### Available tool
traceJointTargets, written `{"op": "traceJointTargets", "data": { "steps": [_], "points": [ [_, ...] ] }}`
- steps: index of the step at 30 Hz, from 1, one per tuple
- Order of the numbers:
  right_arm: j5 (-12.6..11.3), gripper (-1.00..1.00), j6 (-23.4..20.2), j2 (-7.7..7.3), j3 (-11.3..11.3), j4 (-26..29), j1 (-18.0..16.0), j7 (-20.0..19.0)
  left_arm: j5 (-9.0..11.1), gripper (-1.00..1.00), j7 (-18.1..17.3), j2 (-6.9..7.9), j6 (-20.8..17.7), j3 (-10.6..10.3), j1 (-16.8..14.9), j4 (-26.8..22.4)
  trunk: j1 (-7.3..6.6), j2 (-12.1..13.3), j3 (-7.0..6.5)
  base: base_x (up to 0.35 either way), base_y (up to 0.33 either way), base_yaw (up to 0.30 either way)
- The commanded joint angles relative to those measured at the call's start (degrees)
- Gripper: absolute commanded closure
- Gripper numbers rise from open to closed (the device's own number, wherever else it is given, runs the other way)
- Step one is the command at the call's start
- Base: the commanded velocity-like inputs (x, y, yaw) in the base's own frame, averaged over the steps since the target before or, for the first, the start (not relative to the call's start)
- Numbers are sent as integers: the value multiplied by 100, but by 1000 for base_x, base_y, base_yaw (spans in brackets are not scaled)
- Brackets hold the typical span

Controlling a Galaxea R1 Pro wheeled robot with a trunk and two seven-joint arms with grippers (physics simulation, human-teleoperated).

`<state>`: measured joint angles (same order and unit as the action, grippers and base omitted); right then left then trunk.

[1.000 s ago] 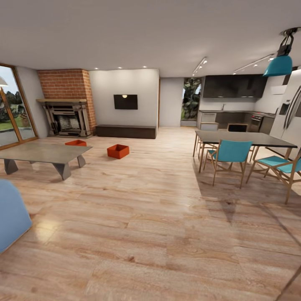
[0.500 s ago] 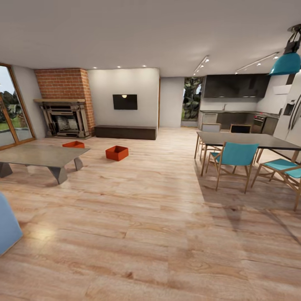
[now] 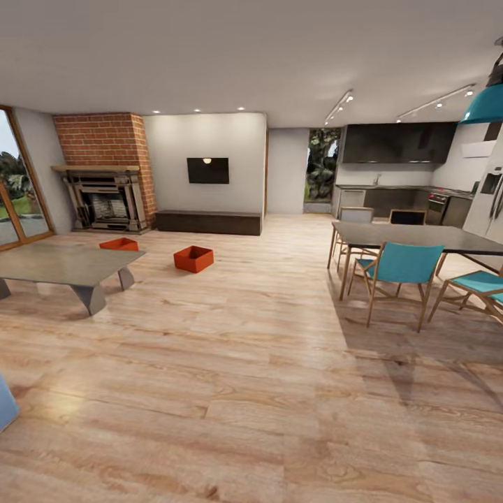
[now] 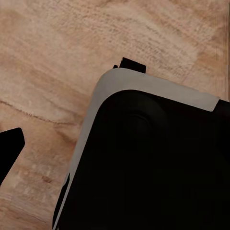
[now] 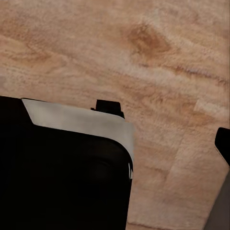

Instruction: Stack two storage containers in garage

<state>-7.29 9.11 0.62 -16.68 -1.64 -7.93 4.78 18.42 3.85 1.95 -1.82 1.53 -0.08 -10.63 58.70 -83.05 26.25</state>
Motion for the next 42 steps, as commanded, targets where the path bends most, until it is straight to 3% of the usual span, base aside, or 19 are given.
{"op": "traceJointTargets", "data": {
  "steps": [1,13,42],
  "points": [
    [-65,-100,35,4,-45,-17,-7,5,12,-100,11,-1,-21,14,-1,-9,3,-3,6,324,0,0],
    [24,-100,47,-9,-103,-18,-7,26,18,-100,-33,5,-21,14,-1,-5,3,-3,6,324,0,0],
    [-26,-100,34,-23,-86,-28,-5,-29,5,-100,-31,-10,-12,14,-1,-53,3,-3,6,324,0,0]
  ]
}}
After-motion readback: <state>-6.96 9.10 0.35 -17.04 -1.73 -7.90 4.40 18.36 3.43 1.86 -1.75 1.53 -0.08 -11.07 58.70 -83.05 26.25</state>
